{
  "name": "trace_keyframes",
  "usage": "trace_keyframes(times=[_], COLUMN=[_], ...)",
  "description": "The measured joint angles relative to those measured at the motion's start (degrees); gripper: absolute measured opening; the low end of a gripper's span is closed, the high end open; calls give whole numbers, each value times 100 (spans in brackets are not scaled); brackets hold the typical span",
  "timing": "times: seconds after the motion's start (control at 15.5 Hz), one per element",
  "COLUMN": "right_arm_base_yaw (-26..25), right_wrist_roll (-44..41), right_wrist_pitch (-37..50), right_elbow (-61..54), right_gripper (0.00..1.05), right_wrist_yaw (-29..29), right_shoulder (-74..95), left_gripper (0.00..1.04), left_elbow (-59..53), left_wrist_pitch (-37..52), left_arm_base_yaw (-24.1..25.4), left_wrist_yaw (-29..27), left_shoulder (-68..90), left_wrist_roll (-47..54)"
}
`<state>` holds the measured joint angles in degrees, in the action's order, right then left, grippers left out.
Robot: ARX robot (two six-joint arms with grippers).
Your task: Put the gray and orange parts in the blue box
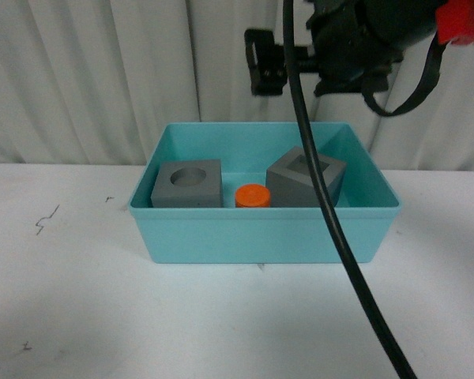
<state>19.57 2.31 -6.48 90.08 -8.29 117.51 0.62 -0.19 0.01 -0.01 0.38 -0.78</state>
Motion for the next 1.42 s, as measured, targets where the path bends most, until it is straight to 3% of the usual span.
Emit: trace_keyframes(times=[0.19, 0.26, 0.32, 0.39, 0.52, 0.65, 0.71, 0.91, 1.23, 1.42], right_arm_base_yaw=[-127, -107, -101, -212, -758, -918, -1029, -1419, -1978, -1987], right_wrist_roll=[208, 168, -33, -111, -177, -190, -216, -216, -214, -214], right_wrist_pitch=[361, 1283, 2992, 4048, 5482, 5779, 5925, 5971, 5536, 5630], right_elbow=[-175, -485, -1585, -2614, -4319, -5652, -6264, -7663, -8295, -8668], right_gripper=[98, 95, 80, 67, 38, 11, 2, 2, 2, 2], right_wrist_yaw=[404, 846, 1923, 2288, 2181, 1878, 1700, 1335, 894, 852], right_shoulder=[-376, -466, -949, -1545, -2726, -3226, -3600, -4990, -6072, -6520], left_gripper=[98, 98, 98, 98, 98, 98, 98, 98, 98, 98], left_elbow=[0, 0, 0, 0, 0, 0, 0, 0, 0, 0], left_wrist_pitch=[0, 0, -2, 0, -2, -2, -2, -2, -2, -2], left_arm_base_yaw=[0, 0, -2, -2, -2, -2, -2, -2, -2, -2], left_wrist_yaw=[2, 2, 0, 0, 2, 2, 0, 2, -4, 2], left_shoulder=[0, 0, 0, 0, 0, 0, 0, 0, 0, 0], left_wrist_roll=[0, 0, 0, 0, 0, 0, 0, 0, 0, 0])
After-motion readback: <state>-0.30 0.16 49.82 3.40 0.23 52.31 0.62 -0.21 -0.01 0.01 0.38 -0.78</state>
